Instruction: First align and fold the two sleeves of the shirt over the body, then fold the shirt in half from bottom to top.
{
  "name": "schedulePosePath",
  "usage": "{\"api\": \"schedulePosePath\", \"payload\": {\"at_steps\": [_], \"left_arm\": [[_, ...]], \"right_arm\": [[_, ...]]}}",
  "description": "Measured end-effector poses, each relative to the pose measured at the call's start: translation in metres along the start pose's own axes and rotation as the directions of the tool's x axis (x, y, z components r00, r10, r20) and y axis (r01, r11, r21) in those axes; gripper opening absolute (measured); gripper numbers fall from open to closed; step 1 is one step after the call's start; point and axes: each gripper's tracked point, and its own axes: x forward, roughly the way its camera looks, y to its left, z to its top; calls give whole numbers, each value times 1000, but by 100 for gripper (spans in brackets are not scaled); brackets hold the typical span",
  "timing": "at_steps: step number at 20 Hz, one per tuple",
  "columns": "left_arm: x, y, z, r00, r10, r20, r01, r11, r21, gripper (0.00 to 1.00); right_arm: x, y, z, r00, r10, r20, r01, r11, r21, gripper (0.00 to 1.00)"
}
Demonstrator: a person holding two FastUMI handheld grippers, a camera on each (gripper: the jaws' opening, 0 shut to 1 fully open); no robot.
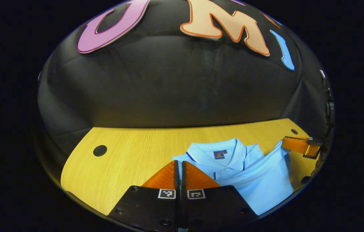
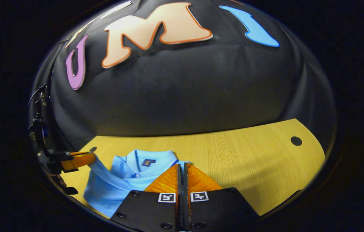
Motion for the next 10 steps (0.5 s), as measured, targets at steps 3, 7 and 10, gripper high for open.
{"api": "schedulePosePath", "payload": {"at_steps": [3,7,10], "left_arm": [[12,8,-25,998,44,-54,-46,999,-29,0],[-19,14,-7,997,82,-5,-82,990,-111,67],[-70,16,46,988,86,127,-69,988,-135,94]], "right_arm": [[13,-5,-24,998,-14,-65,14,1000,-3,3],[-18,-4,24,997,-17,76,22,997,-70,76],[-82,6,71,979,-28,204,46,995,-87,98]]}}
